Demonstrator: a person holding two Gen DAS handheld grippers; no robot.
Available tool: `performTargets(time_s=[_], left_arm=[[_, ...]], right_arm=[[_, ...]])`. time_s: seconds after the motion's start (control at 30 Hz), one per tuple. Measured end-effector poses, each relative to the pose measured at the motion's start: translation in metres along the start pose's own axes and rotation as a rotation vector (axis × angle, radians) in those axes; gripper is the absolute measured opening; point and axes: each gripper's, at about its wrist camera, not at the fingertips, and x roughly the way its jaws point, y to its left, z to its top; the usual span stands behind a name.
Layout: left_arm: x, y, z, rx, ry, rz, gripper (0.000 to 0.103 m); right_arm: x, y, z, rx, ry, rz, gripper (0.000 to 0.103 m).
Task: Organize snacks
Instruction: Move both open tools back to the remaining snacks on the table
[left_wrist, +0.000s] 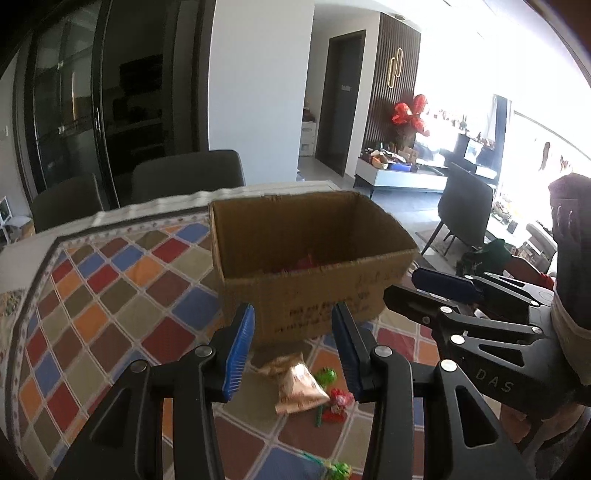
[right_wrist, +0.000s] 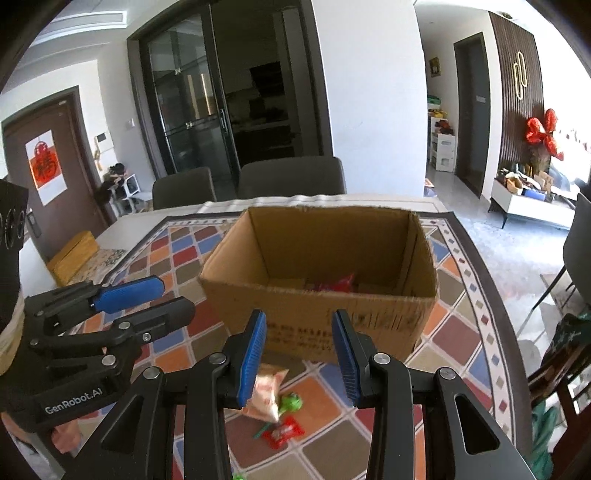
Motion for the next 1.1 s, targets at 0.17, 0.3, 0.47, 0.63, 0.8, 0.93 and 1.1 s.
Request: performTargets(time_s=[0.17, 0.3, 0.47, 0.63, 0.8, 0.93, 1.1], left_arm=[[-0.008, -0.004, -0.024, -0.018, 0.019, -0.009, 0.043], [-0.011, -0.01, -0.045, -0.016, 0.04, -0.004, 0.043], [-0.013, -0.017, -0.07, -0.023, 0.07, -0.007, 0.043], [-0.013, -0.025, -0.094, -0.032, 0.101, -0.01, 0.043], [-0.008, -0.031, -0.119, -0.052, 0.14, -0.025, 0.043], [-0.001, -0.035, -0.134, -0.058, 0.18, -0.04, 0.043], [0.012, -0.037, -0.149, -0.072, 0.224, -0.069, 0.043]], right_arm=[[-0.007, 0.007, -0.021, -0.023, 0.017, 0.009, 0.039], [-0.007, 0.009, -0.039, -0.035, 0.041, 0.017, 0.039], [-0.007, 0.008, -0.061, -0.043, 0.075, 0.031, 0.039], [-0.008, 0.007, -0.084, -0.061, 0.104, 0.038, 0.039], [-0.003, 0.008, -0.103, -0.072, 0.147, 0.056, 0.038], [0.005, 0.006, -0.118, -0.064, 0.189, 0.07, 0.038], [0.012, 0.003, -0.131, -0.069, 0.225, 0.06, 0.038]])
